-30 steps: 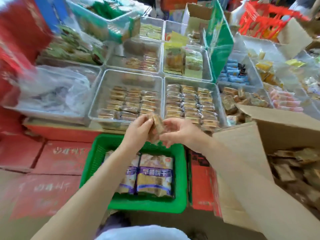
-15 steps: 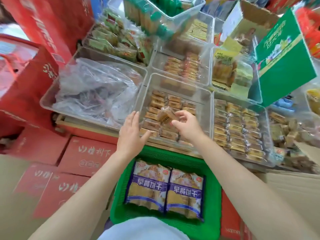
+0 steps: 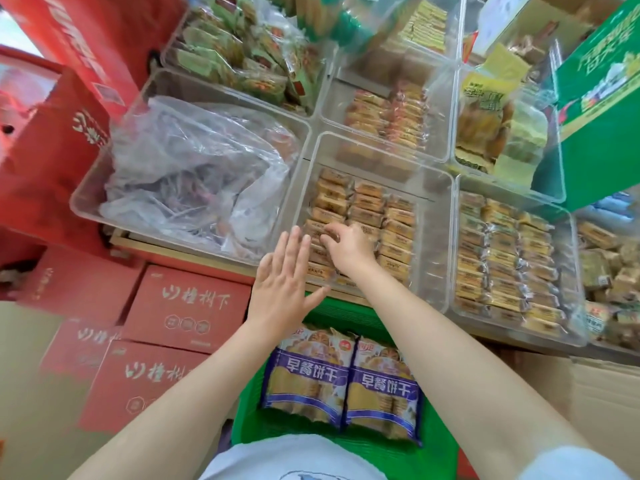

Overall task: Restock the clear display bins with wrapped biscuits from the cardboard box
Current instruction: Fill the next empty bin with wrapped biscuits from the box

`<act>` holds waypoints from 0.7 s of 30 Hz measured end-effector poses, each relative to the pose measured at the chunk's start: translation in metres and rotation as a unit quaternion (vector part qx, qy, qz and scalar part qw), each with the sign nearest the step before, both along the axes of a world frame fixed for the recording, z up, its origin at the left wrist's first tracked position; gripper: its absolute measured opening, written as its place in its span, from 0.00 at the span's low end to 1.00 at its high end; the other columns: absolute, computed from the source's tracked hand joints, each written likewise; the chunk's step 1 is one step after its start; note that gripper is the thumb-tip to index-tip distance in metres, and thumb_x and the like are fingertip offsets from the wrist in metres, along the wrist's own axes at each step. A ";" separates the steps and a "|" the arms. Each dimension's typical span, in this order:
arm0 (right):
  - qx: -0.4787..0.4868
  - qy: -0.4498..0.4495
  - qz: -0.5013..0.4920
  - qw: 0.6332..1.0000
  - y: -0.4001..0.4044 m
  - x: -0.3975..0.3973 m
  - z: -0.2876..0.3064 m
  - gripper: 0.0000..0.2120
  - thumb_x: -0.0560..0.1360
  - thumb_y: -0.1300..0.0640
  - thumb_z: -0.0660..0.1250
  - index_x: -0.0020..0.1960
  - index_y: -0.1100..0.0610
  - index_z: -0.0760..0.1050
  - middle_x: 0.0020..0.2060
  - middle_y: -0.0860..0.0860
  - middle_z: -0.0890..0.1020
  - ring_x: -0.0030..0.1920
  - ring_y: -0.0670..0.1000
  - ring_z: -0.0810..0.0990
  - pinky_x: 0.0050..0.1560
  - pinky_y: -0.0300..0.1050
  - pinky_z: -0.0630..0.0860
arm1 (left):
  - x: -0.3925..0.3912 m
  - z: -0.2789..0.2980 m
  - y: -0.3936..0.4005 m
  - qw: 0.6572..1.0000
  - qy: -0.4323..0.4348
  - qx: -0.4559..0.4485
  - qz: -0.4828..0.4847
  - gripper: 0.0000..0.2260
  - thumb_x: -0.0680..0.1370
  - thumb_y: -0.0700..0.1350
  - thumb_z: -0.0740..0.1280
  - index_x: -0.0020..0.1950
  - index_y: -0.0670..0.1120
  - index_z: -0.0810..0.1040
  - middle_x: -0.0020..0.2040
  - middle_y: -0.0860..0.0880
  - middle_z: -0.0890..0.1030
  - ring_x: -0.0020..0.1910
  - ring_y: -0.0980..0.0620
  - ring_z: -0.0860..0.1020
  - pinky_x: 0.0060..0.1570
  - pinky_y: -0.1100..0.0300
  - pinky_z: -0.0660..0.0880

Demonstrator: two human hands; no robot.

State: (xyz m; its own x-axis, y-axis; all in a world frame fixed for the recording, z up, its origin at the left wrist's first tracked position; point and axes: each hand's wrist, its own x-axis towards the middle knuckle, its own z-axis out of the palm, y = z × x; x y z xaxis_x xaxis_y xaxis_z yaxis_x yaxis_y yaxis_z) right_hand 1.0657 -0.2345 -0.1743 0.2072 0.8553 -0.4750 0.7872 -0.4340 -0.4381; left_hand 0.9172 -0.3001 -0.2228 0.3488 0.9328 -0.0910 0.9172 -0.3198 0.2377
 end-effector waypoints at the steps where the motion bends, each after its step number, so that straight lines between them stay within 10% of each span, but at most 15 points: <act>1: -0.001 0.000 -0.002 1.000 -0.001 0.000 0.001 0.18 0.83 0.48 0.62 0.72 0.48 0.74 0.71 0.56 0.68 0.67 0.58 0.74 0.61 0.48 0.71 | 0.000 0.002 -0.001 1.000 0.008 -0.006 0.003 0.41 0.79 0.69 0.46 0.82 0.43 0.46 0.83 0.43 0.49 0.81 0.48 0.48 0.75 0.52 0.48; 6: -0.017 0.075 0.041 0.996 -0.031 0.017 0.007 0.30 0.80 0.54 0.67 0.79 0.45 0.62 0.73 0.53 0.71 0.67 0.55 0.75 0.62 0.46 0.73 | 0.003 0.026 -0.002 0.997 0.005 -0.083 0.006 0.39 0.82 0.66 0.49 0.81 0.47 0.34 0.81 0.46 0.32 0.80 0.49 0.34 0.75 0.54 0.35; 11: 0.030 0.172 -0.024 0.984 -0.077 0.056 0.045 0.25 0.81 0.55 0.65 0.76 0.50 0.65 0.71 0.50 0.71 0.65 0.51 0.76 0.64 0.49 0.74 | 0.029 0.067 -0.045 0.992 -0.097 -0.072 0.029 0.27 0.82 0.50 0.63 0.79 0.43 0.62 0.81 0.40 0.56 0.81 0.42 0.52 0.79 0.49 0.51; 14: 0.107 0.162 -0.003 0.981 -0.126 0.103 0.088 0.10 0.81 0.57 0.62 0.60 0.53 0.79 0.55 0.49 0.81 0.52 0.49 0.81 0.60 0.53 0.78 | 0.078 0.098 -0.087 0.985 -0.145 -0.092 0.003 0.16 0.81 0.46 0.64 0.68 0.45 0.77 0.66 0.45 0.77 0.66 0.45 0.74 0.62 0.53 0.70; 21: 0.273 0.161 -0.082 0.945 -0.291 0.282 0.158 0.09 0.81 0.63 0.61 0.48 0.56 0.80 0.34 0.53 0.83 0.30 0.52 0.82 0.39 0.49 0.82 | 0.272 0.149 -0.217 0.943 -0.258 -0.178 -0.110 0.11 0.82 0.47 0.64 0.63 0.52 0.80 0.56 0.55 0.80 0.48 0.54 0.80 0.51 0.56 0.76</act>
State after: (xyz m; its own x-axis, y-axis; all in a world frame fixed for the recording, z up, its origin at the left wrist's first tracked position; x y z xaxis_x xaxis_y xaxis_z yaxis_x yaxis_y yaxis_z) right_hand 1.3474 -0.5258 -0.0166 0.2772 0.9602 -0.0330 0.5171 -0.1780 -0.8372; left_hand 1.1895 -0.5173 -0.0738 0.6136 0.7752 -0.1499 0.5708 -0.3043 0.7626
